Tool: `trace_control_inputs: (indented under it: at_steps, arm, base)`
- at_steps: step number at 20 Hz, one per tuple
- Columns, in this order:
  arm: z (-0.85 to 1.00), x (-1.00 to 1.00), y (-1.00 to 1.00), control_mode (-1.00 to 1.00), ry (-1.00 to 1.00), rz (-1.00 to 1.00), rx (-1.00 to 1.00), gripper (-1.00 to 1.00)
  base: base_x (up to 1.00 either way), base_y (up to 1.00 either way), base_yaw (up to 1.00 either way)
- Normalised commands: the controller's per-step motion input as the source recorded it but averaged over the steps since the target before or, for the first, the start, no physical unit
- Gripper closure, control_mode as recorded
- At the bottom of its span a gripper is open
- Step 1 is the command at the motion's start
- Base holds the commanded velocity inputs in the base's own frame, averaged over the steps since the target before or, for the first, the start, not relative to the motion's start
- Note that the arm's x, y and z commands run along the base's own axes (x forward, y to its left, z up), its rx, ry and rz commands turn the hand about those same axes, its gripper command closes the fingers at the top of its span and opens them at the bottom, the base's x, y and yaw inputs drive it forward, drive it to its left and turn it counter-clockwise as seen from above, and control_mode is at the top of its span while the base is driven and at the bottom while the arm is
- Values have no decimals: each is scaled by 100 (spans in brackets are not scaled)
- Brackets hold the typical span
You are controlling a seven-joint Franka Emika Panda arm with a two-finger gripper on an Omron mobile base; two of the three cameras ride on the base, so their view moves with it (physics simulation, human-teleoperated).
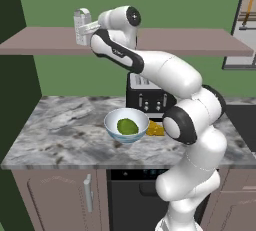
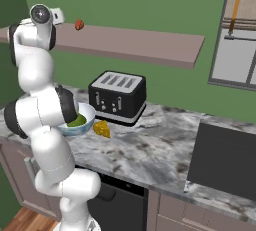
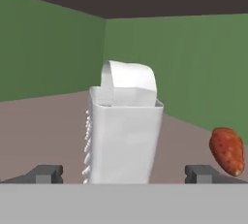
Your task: Pick the cheese from the fridge and the cheese grater from the cabinet and place them next to the salad bowl.
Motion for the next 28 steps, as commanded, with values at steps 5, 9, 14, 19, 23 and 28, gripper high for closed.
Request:
trace_control_inputs:
  at_steps: [5,9,14,19,23,28]
  arm:
    - [-15,0,-2,-100,0,6,8,-100]
    - [-17,7,-30,-100,0,0,10,-100]
    - [0,18,-18,-100,4,2,4,-100]
    - [0,0,4,-100,2,6,0,-100]
    - [0,24,0,-100,7,13,0,-100]
    - [0,10,0,-100,1,4,0,-100]
  base:
    - [0,0,0]
    - [0,0,0]
    - [0,0,0]
    - [0,0,0]
    - [0,0,0]
    - [0,0,0]
